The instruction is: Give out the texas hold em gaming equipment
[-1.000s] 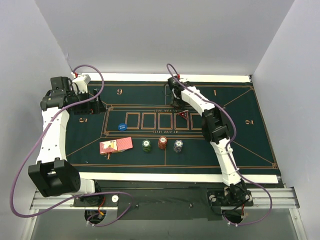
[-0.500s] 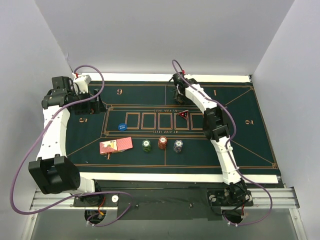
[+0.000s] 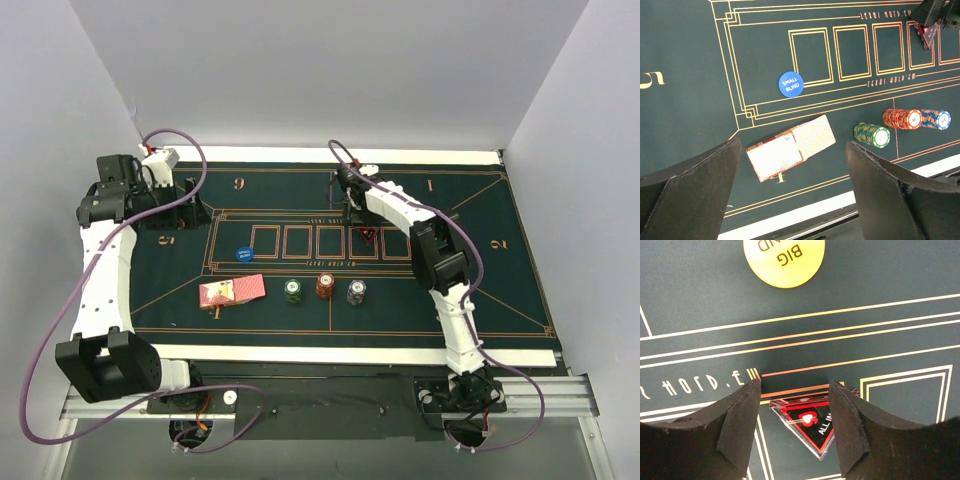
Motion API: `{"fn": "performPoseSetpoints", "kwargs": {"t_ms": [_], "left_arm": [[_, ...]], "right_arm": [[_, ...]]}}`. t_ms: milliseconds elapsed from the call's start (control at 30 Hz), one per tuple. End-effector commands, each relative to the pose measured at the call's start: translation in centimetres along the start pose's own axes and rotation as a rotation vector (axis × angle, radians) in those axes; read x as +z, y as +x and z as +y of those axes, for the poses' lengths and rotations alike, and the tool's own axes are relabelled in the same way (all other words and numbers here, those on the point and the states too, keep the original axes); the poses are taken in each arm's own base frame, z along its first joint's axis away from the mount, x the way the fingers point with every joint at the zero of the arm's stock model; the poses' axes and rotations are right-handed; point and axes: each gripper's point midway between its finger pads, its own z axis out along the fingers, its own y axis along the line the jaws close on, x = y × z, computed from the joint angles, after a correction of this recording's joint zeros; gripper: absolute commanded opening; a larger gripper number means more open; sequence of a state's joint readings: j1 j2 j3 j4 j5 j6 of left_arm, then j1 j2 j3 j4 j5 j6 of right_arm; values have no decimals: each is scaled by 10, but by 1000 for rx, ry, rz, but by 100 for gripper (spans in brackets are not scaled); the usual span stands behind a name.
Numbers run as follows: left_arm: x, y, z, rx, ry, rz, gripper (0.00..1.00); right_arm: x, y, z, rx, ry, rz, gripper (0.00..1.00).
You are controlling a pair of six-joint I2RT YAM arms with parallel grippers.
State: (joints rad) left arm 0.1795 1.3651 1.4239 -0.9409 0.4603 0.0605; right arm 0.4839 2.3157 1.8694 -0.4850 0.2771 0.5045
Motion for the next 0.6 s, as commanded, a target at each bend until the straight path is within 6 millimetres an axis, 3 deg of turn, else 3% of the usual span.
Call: {"fn": "performPoseSetpoints", "kwargs": {"t_ms": [0, 233, 500, 533, 567], "left_arm": [[-19, -10, -7, 20, -3, -51, 97], [-24, -8, -7, 28, -16, -52, 97], [-28, -4, -10, 41, -10, -56, 97], [-27, -3, -9, 40, -11, -53, 97], [-28, -2, -10, 41, -10, -53, 97]], "right_arm": [[-8, 16, -29, -10, 83, 38, 51], [-23, 35, -68, -17, 163, 39, 40], [-34, 91, -127, 4, 290, 99, 31], [-40, 87, -134, 34, 300, 81, 31], [-41, 96, -142, 35, 322, 92, 31]]}}
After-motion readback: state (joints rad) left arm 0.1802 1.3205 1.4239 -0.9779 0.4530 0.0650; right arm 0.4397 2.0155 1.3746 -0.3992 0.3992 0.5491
